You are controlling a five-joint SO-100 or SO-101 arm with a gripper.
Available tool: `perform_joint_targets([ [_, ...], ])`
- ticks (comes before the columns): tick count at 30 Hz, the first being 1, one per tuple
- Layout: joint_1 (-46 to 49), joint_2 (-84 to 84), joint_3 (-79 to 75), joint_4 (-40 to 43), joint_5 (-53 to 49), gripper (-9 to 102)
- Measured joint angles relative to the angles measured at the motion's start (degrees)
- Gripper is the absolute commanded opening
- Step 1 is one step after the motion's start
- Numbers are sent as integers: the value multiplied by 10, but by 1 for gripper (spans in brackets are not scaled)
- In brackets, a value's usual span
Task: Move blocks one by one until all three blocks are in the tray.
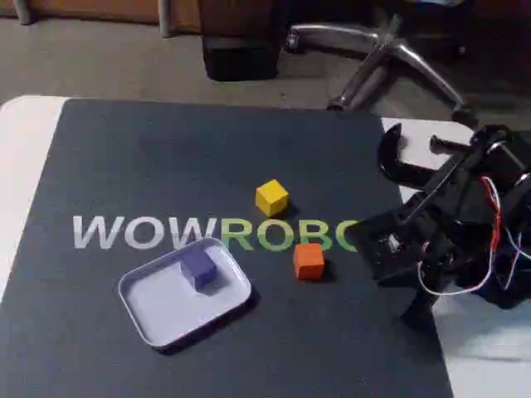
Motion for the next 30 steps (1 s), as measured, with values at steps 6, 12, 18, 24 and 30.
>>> perform_joint_targets([
  [6, 18, 0, 0, 0, 0, 21],
  [12, 22, 0, 0, 0, 0, 21],
  [18, 22, 0, 0, 0, 0, 21],
  [24, 22, 0, 0, 0, 0, 21],
  [30, 22, 0, 0, 0, 0, 21],
])
